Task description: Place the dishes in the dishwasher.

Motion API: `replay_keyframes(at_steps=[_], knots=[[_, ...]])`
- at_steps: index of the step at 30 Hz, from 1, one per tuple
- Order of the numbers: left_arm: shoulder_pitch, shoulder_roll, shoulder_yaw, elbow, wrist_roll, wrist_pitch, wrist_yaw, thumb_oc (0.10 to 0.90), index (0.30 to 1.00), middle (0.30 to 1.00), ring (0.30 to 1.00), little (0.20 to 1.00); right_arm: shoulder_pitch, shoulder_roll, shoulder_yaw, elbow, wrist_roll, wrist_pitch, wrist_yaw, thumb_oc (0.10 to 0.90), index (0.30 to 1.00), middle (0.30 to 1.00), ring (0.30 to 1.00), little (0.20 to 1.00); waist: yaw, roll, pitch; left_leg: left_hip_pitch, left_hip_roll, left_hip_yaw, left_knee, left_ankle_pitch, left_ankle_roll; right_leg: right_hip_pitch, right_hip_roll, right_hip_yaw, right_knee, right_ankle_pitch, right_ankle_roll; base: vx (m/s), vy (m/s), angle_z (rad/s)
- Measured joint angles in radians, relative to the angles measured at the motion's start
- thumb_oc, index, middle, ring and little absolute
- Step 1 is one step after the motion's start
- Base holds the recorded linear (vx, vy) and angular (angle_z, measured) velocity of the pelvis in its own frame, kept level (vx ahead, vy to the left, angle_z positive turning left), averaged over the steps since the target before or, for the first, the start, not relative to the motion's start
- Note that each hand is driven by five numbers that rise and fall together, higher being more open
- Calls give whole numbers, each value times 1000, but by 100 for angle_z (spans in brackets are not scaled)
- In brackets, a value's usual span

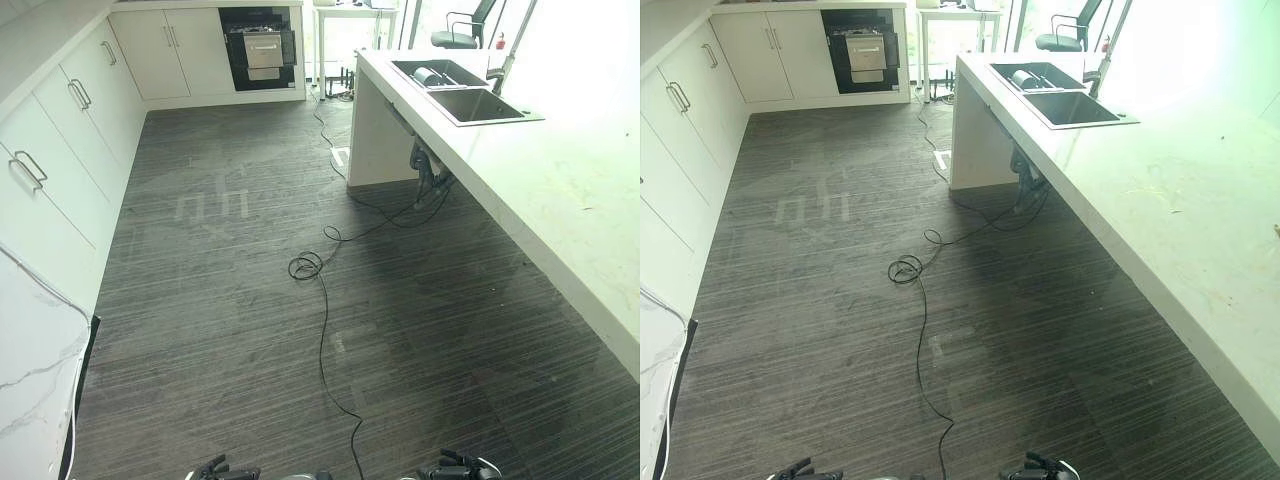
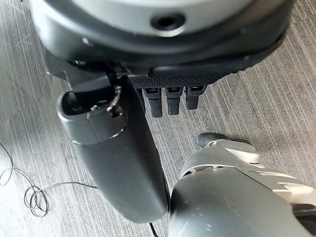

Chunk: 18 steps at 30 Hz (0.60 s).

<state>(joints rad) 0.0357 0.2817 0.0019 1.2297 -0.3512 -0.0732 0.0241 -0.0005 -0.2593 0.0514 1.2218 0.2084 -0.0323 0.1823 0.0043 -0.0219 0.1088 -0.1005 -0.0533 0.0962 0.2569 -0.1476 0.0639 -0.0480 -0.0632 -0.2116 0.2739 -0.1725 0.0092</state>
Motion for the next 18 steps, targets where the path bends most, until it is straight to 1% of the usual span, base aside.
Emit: replay_keyframes(at_steps=[5, 18], knots=[[0, -3, 1, 0, -31, 1, -15, 800, 900, 900, 900, 900, 0, 0, 0, 0, 0, -1, 0, 800, 900, 900, 900, 900, 0, 1, 0, 0, 0, 0, 0, 0, 0, 1, 0, 0, 0, 0, 0, 0, 0, 0], [0, -3, 0, 0, -35, 1, -14, 800, 900, 900, 900, 900, 1, 0, 0, 0, 0, -2, 0, 800, 900, 900, 900, 900, 0, 0, 0, 3, 0, 1, 0, 0, 0, 2, 0, 1, 2, 0, 0, 0, 0, 0]])
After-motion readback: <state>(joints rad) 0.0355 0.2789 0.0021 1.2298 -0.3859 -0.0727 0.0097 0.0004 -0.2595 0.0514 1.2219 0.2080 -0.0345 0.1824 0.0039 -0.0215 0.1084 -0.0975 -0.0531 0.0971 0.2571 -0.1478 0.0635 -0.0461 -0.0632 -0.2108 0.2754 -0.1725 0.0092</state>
